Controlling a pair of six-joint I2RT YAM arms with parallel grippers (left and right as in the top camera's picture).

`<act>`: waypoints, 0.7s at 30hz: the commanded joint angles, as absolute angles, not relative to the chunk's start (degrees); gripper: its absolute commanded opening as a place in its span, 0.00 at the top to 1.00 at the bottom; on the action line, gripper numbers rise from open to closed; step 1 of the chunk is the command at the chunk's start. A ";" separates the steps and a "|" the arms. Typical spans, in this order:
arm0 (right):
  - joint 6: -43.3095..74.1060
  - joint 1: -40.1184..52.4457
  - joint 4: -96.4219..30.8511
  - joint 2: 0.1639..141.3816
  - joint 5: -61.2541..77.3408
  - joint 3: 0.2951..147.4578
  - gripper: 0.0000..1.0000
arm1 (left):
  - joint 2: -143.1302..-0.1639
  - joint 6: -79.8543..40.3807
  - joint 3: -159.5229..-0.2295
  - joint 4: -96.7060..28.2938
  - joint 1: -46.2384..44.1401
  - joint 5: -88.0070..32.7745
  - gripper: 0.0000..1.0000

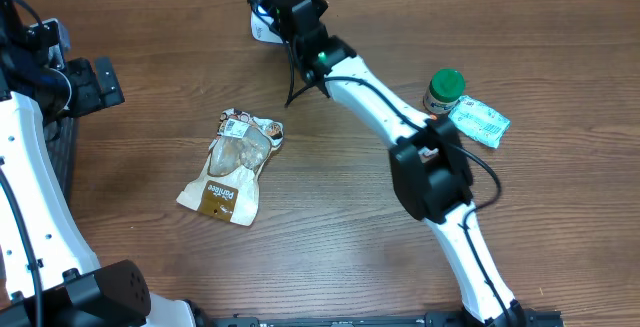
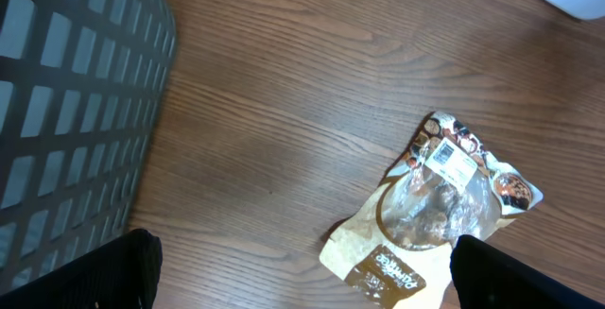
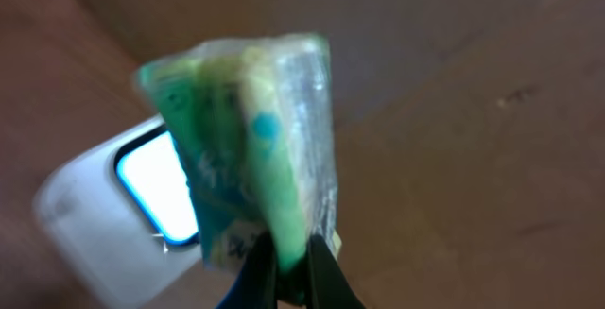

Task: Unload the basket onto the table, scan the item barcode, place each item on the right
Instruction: 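Carry the tissue pack right and release it by the orange box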

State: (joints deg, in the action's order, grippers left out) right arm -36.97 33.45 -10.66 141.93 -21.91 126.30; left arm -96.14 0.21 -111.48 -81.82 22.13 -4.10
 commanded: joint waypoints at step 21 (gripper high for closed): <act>10.94 20.21 -85.38 103.77 -2.02 114.43 0.96 | -95.98 1.17 -112.12 -81.82 21.96 -4.49 0.00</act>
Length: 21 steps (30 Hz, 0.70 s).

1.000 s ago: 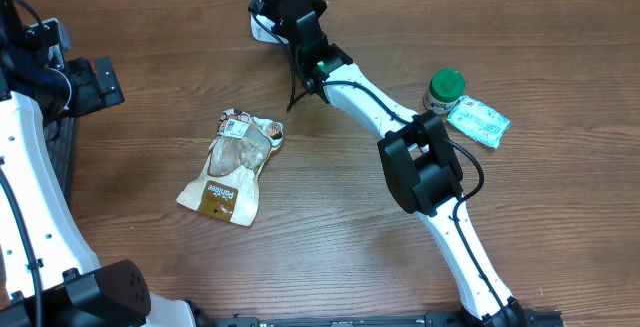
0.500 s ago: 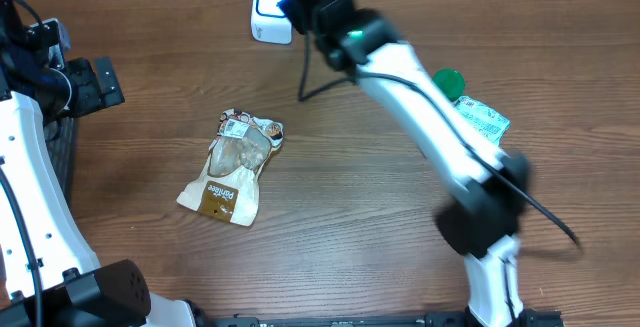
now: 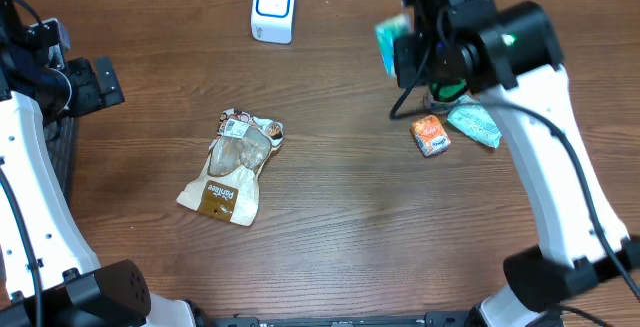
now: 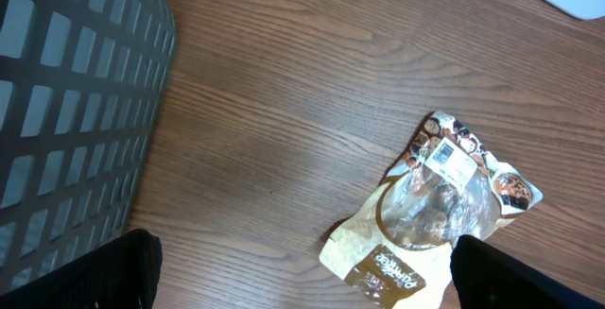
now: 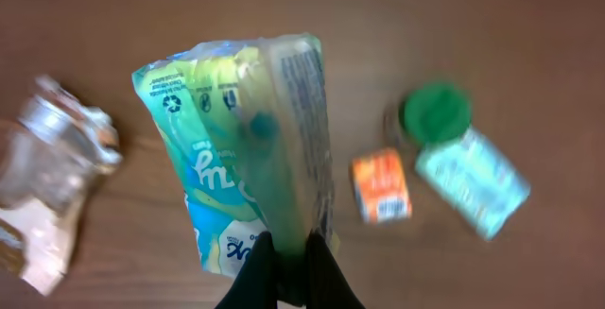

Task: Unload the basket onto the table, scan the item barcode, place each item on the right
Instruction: 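Carry the tissue pack right and release it by the orange box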

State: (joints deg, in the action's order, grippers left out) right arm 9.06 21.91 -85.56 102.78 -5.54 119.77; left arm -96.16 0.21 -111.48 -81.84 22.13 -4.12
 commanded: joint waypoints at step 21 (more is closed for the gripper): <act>10.92 7.05 -66.83 103.77 -0.25 75.59 0.65 | -95.98 1.17 -112.12 -81.82 21.96 -4.49 0.00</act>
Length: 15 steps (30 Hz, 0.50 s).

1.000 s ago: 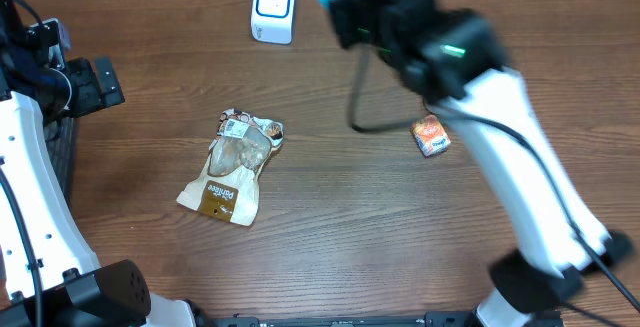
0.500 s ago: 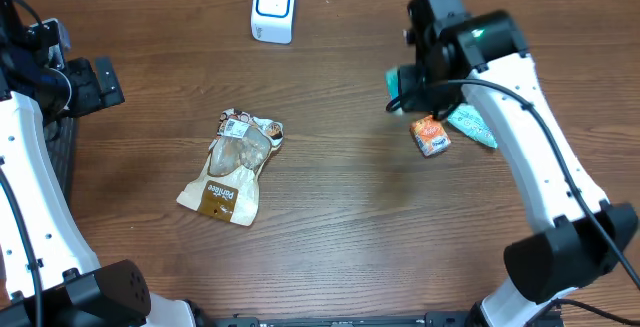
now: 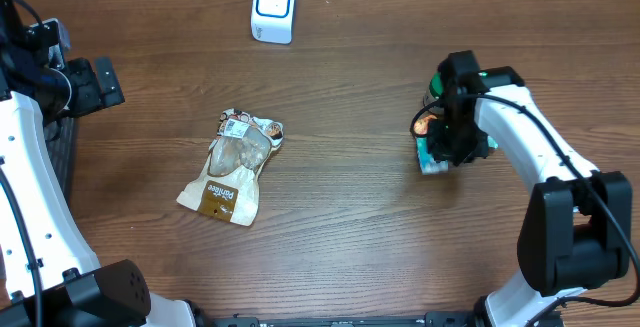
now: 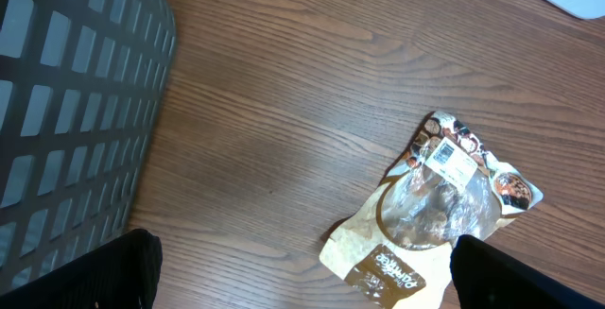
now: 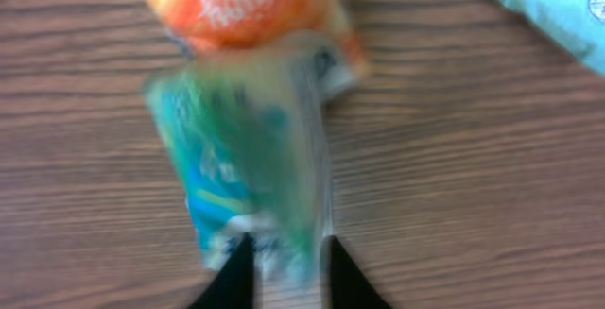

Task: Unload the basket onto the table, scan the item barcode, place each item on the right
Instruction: 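Carry the tissue pack right and release it by the orange box, then move the right gripper to the clear snack bag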

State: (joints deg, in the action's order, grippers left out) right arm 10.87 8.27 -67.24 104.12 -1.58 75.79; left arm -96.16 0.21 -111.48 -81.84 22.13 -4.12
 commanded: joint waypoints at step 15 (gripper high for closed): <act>10.44 6.70 -82.54 103.50 13.96 100.47 0.46 | -95.98 1.17 -112.12 -81.82 21.96 -4.49 0.00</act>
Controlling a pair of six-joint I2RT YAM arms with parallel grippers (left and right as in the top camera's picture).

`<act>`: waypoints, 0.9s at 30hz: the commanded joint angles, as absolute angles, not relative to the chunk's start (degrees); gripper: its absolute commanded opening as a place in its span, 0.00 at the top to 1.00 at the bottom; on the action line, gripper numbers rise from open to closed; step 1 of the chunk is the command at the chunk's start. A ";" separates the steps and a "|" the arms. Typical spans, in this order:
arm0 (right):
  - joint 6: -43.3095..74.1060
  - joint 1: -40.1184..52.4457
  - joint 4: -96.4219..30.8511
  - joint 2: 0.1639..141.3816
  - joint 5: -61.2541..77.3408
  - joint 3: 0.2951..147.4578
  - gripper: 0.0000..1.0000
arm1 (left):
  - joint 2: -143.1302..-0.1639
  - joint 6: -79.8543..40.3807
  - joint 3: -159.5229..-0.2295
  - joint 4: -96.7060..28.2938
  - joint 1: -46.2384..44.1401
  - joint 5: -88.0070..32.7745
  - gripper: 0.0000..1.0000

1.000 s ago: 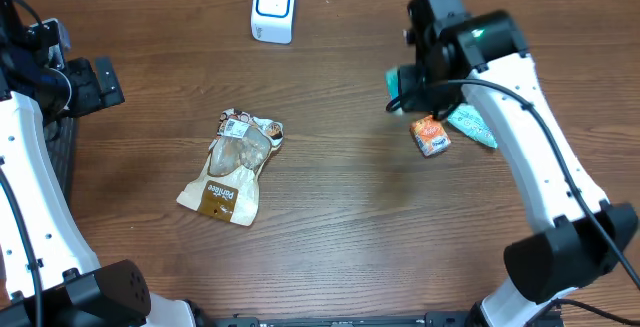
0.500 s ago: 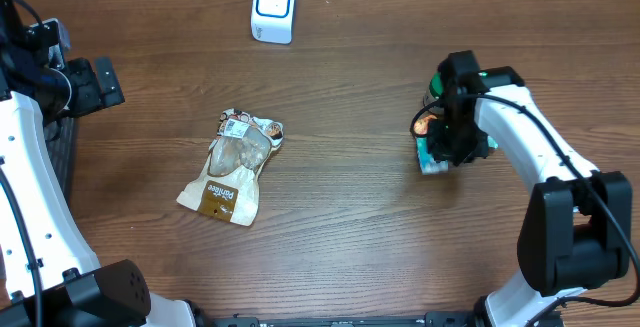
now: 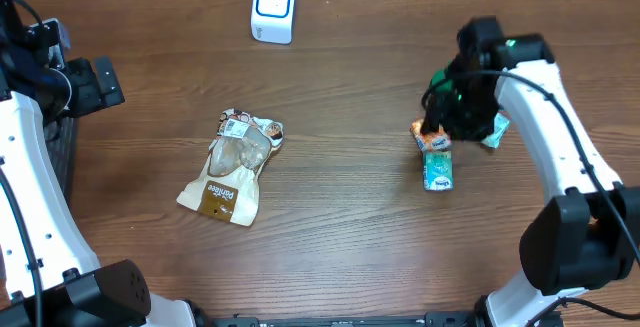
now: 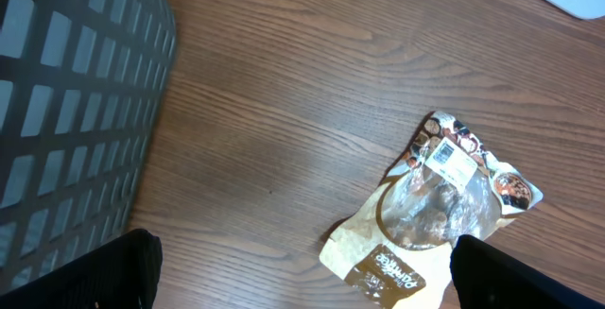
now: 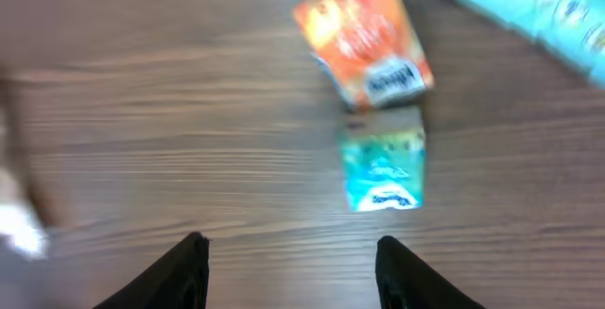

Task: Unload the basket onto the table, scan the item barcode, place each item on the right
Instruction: 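Move the right gripper to the clear snack bag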

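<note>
The green-and-teal packet [image 3: 437, 170] [image 5: 383, 170] lies flat on the table, touching the lower end of a small orange packet [image 3: 432, 135] [image 5: 364, 38]. My right gripper [image 5: 290, 271] hovers open above the table beside them, nothing between its fingers. The white barcode scanner [image 3: 273, 8] stands at the back edge. A brown and clear snack pouch [image 3: 231, 165] [image 4: 430, 207] lies left of centre. My left gripper [image 4: 302, 276] stays open high over the left side, far from every item.
A light teal packet [image 3: 492, 127] and a green-capped bottle, mostly hidden by the right arm, sit at the right. A dark mesh basket [image 4: 66, 101] fills the left edge of the left wrist view.
My right gripper, with jaws slightly apart around the green packet on the table, is now wide open and higher. The packet lies below the orange one. The left arm is unchanged.
My right gripper held the green packet up against the scanner at the back. Then it carried the packet over the right side, above the orange packet and bottle. Then the packet was down beside the orange packet, and now it lies free with the gripper open above.
</note>
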State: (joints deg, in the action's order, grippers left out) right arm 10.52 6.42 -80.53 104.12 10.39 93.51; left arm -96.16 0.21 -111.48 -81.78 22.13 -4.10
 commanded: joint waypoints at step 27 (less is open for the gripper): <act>41.23 33.58 -27.79 103.74 24.67 71.53 0.25 | -95.98 1.17 -112.12 -81.84 21.96 -4.49 0.00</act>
